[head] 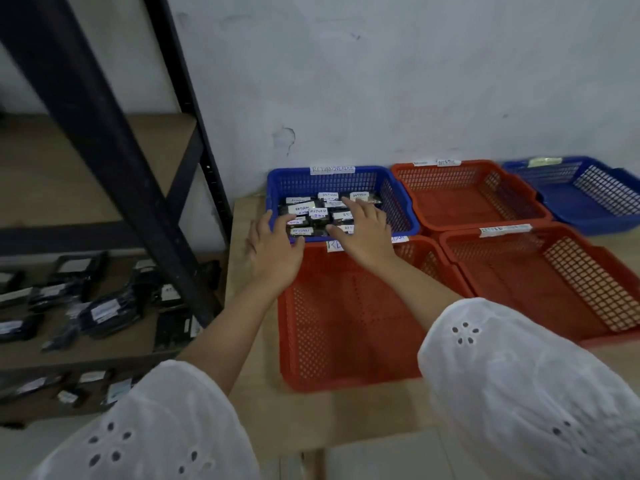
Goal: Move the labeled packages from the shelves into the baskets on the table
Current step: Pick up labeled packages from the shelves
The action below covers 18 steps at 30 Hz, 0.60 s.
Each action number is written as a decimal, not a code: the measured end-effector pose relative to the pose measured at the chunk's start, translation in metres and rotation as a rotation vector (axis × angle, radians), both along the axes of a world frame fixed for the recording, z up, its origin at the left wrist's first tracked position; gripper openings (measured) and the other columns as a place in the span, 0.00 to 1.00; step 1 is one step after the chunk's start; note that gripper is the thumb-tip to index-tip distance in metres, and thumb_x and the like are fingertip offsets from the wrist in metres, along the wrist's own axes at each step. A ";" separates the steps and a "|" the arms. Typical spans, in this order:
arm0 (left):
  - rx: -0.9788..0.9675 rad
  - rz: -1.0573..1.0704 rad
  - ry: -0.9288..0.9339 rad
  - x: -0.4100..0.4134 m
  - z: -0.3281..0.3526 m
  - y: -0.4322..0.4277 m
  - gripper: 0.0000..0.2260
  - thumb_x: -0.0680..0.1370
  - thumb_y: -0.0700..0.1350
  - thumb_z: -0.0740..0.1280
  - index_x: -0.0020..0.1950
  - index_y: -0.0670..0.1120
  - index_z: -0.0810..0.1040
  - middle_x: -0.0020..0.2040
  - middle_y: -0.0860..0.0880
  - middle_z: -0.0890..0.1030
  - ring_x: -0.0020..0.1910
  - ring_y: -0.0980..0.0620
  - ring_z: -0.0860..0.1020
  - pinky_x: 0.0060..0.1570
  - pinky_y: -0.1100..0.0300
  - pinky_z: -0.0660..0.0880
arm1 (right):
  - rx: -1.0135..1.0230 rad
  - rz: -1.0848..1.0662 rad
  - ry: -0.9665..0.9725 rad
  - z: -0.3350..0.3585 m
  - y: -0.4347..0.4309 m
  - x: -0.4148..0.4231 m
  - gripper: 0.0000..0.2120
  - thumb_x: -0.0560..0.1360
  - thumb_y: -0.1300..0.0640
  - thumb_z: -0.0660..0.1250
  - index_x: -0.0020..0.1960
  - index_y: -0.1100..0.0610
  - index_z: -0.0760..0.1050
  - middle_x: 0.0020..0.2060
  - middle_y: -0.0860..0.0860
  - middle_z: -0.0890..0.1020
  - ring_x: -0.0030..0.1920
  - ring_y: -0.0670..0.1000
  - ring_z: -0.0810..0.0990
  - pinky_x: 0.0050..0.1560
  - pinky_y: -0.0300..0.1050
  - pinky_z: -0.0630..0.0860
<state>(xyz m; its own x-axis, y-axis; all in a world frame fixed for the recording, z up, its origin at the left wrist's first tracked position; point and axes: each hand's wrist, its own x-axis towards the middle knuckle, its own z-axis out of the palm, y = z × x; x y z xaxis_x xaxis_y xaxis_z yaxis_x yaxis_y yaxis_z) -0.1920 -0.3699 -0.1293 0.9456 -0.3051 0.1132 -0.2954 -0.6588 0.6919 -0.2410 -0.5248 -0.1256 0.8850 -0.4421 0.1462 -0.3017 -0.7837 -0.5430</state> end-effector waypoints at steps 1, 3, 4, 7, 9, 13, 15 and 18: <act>-0.018 0.016 -0.020 -0.014 0.006 0.010 0.20 0.78 0.49 0.62 0.70 0.53 0.66 0.75 0.47 0.58 0.75 0.47 0.51 0.73 0.49 0.49 | -0.005 0.014 -0.024 0.005 0.011 -0.013 0.31 0.75 0.40 0.62 0.75 0.48 0.59 0.75 0.52 0.59 0.74 0.56 0.54 0.70 0.58 0.55; -0.082 0.045 -0.042 -0.045 0.016 0.033 0.19 0.77 0.48 0.63 0.69 0.55 0.67 0.73 0.47 0.61 0.74 0.47 0.52 0.71 0.50 0.49 | -0.011 0.043 -0.067 0.014 0.033 -0.041 0.31 0.75 0.40 0.62 0.75 0.48 0.59 0.74 0.52 0.60 0.74 0.56 0.56 0.70 0.56 0.56; -0.103 0.050 -0.059 -0.059 0.021 0.045 0.19 0.77 0.48 0.63 0.68 0.55 0.68 0.72 0.47 0.62 0.74 0.46 0.53 0.71 0.50 0.50 | -0.012 0.059 -0.084 0.017 0.045 -0.055 0.31 0.75 0.39 0.62 0.75 0.48 0.59 0.74 0.52 0.61 0.73 0.56 0.56 0.71 0.55 0.56; -0.142 0.054 -0.082 -0.097 0.034 0.086 0.18 0.77 0.47 0.63 0.67 0.55 0.70 0.70 0.46 0.64 0.73 0.45 0.55 0.72 0.48 0.52 | 0.016 0.112 -0.114 0.029 0.084 -0.087 0.32 0.75 0.39 0.63 0.75 0.49 0.60 0.74 0.52 0.61 0.73 0.55 0.56 0.71 0.54 0.56; -0.158 0.040 -0.092 -0.115 0.042 0.118 0.18 0.78 0.45 0.64 0.67 0.53 0.70 0.70 0.46 0.65 0.73 0.45 0.54 0.71 0.52 0.51 | 0.037 0.146 -0.131 0.037 0.112 -0.098 0.31 0.75 0.40 0.63 0.74 0.49 0.61 0.73 0.51 0.63 0.73 0.55 0.57 0.71 0.52 0.56; -0.172 0.019 -0.122 -0.130 0.058 0.188 0.17 0.78 0.44 0.64 0.67 0.52 0.70 0.67 0.46 0.68 0.70 0.46 0.59 0.67 0.55 0.56 | 0.101 0.231 -0.142 0.052 0.174 -0.101 0.29 0.75 0.41 0.63 0.73 0.48 0.61 0.72 0.51 0.64 0.72 0.55 0.59 0.71 0.54 0.58; -0.173 0.024 -0.140 -0.130 0.064 0.224 0.16 0.79 0.44 0.63 0.66 0.52 0.70 0.66 0.48 0.69 0.68 0.48 0.61 0.67 0.55 0.58 | 0.119 0.273 -0.160 0.059 0.207 -0.095 0.29 0.75 0.41 0.63 0.73 0.48 0.62 0.71 0.51 0.66 0.71 0.55 0.60 0.71 0.53 0.60; -0.226 0.014 -0.153 -0.120 0.072 0.287 0.16 0.79 0.45 0.64 0.65 0.57 0.68 0.64 0.55 0.67 0.66 0.52 0.61 0.63 0.58 0.60 | 0.144 0.355 -0.194 0.069 0.265 -0.077 0.29 0.75 0.41 0.63 0.72 0.47 0.63 0.70 0.51 0.68 0.70 0.53 0.63 0.67 0.48 0.61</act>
<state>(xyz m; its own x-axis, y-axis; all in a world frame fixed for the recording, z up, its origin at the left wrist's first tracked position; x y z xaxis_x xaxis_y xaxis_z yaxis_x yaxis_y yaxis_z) -0.3124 -0.0834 -0.0573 0.9161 -0.2430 0.3190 -0.4000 -0.4973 0.7699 -0.3176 -0.2598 -0.0567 0.9479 -0.1434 0.2843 0.0915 -0.7325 -0.6746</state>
